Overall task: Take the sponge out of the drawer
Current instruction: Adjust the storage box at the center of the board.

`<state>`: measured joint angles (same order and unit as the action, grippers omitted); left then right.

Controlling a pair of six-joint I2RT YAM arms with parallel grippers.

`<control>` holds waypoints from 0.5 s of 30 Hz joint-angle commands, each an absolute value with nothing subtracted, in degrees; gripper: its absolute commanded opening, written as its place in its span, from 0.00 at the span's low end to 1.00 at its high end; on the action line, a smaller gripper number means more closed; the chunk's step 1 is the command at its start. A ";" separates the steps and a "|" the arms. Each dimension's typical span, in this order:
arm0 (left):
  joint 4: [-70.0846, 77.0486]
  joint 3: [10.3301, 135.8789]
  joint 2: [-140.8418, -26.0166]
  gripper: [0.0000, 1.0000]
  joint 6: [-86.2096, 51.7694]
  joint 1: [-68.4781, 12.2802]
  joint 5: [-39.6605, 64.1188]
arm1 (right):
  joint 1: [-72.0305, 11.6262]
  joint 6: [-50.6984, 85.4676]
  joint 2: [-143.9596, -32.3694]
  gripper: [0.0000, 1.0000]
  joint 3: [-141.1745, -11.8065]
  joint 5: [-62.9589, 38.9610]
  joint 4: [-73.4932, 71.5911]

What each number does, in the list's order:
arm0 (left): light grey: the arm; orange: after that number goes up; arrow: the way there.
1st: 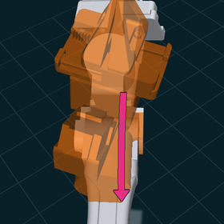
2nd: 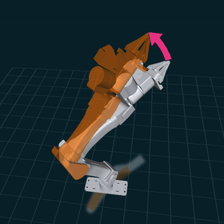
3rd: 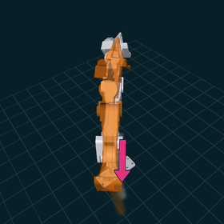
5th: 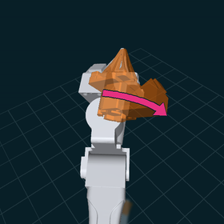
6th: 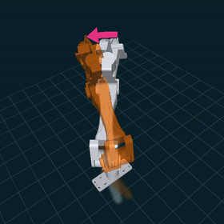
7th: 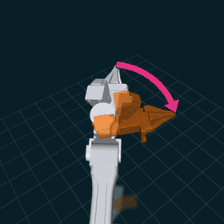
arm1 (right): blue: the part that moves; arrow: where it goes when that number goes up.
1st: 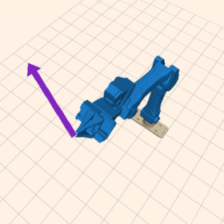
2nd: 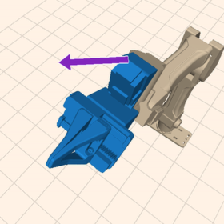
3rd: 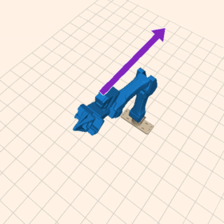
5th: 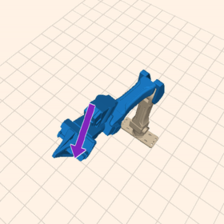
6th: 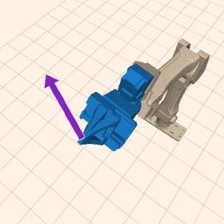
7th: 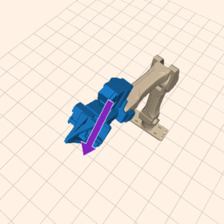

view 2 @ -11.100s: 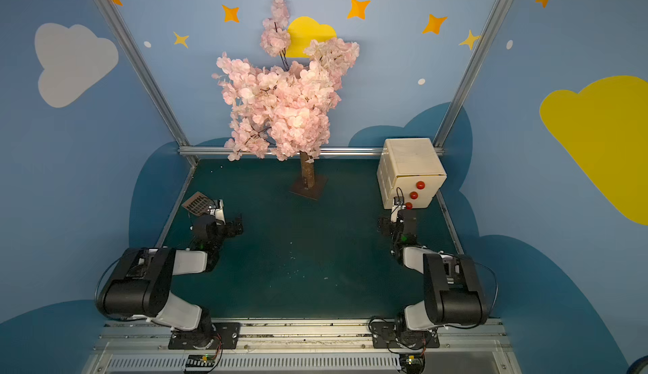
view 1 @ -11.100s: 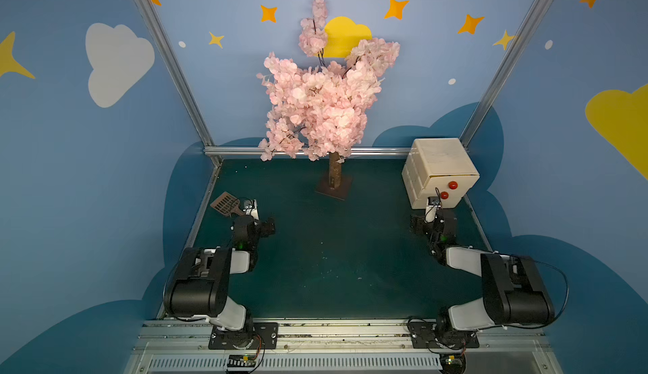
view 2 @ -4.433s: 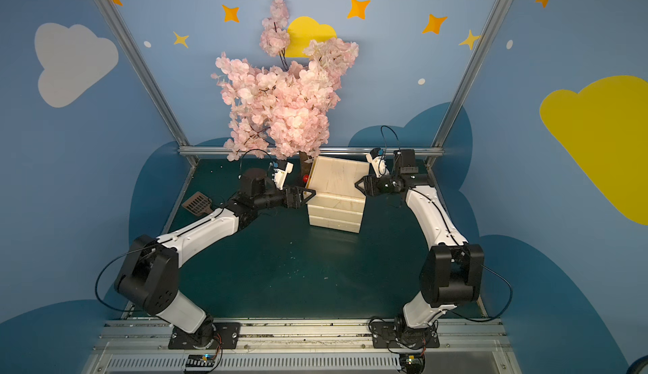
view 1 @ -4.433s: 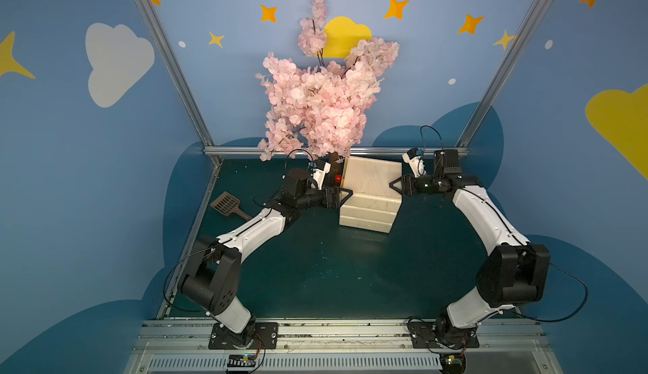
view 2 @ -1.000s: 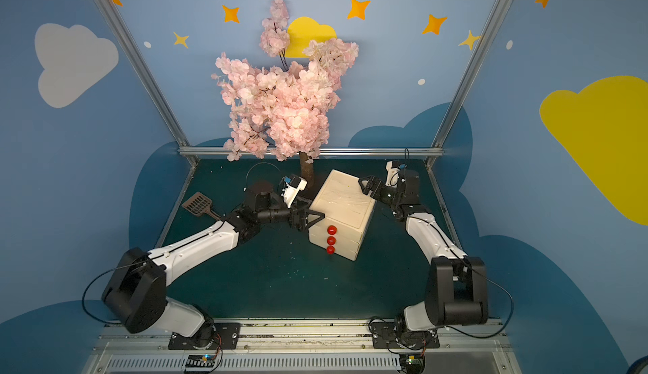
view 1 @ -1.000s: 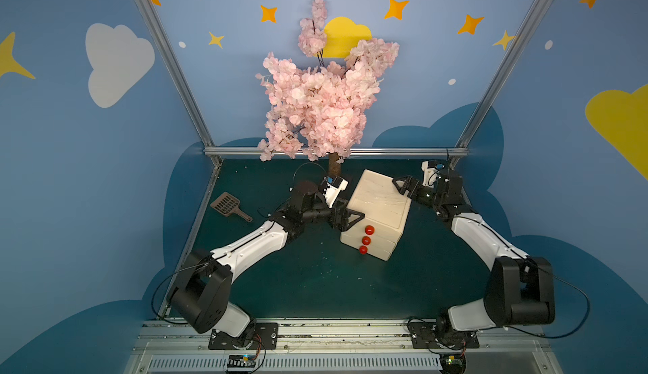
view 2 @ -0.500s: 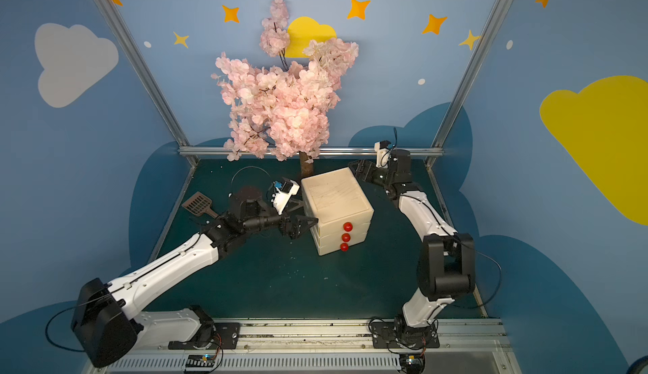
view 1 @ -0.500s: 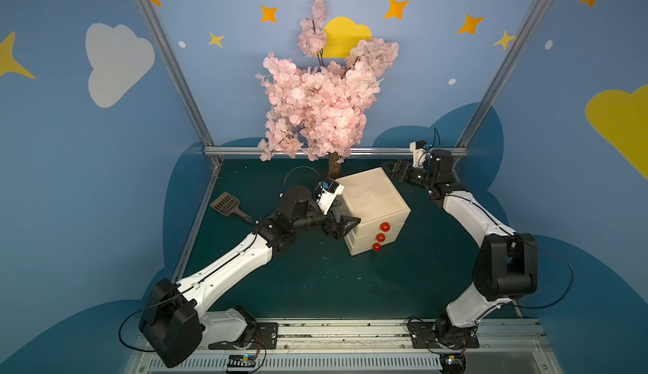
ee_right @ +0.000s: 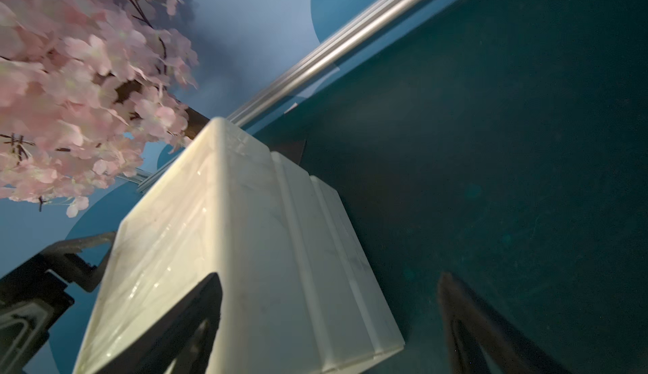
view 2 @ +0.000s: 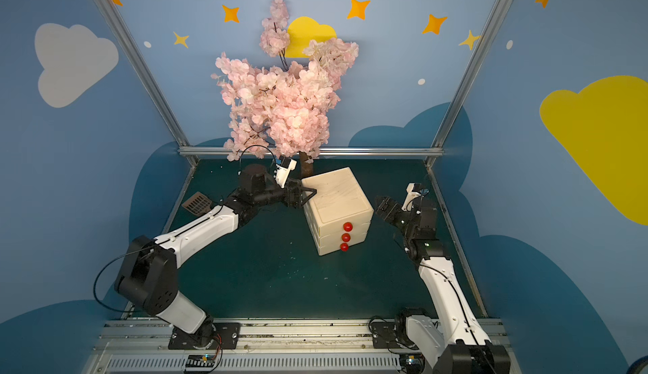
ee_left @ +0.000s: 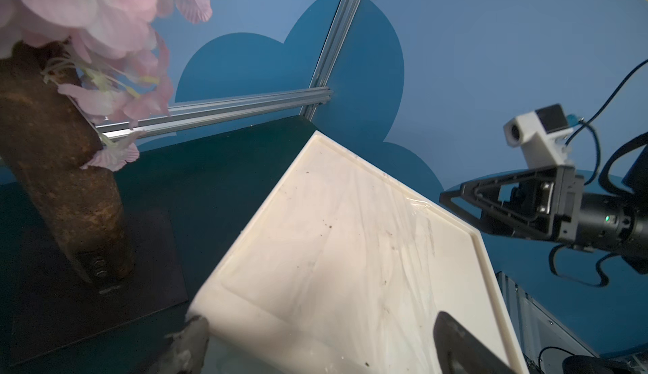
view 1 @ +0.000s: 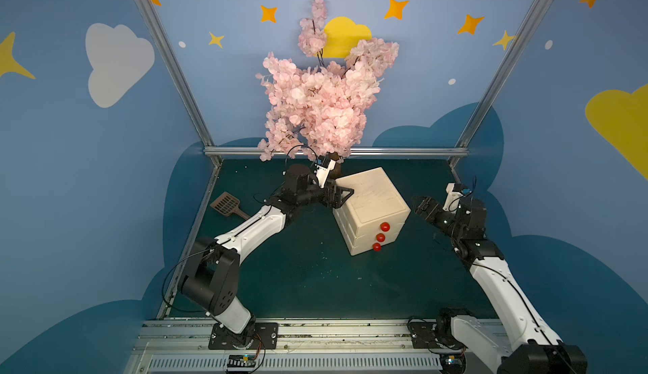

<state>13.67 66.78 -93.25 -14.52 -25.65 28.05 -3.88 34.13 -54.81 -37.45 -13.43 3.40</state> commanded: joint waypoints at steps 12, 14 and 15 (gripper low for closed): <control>20.48 68.18 -96.76 0.99 -17.06 -22.49 32.89 | -9.50 37.84 -61.64 0.95 -38.23 -14.41 -5.13; 20.40 68.61 -97.11 0.99 -17.15 -21.88 32.87 | -9.49 37.78 -60.58 0.95 -38.23 -13.34 -4.39; 20.52 69.09 -97.80 0.99 -17.38 -21.55 33.19 | -9.48 37.74 -60.11 0.95 -38.23 -13.09 -4.27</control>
<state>18.79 68.51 -98.15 -16.78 -22.63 32.49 -8.64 37.89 -61.06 -37.60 -12.91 -5.96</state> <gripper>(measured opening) 0.994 0.946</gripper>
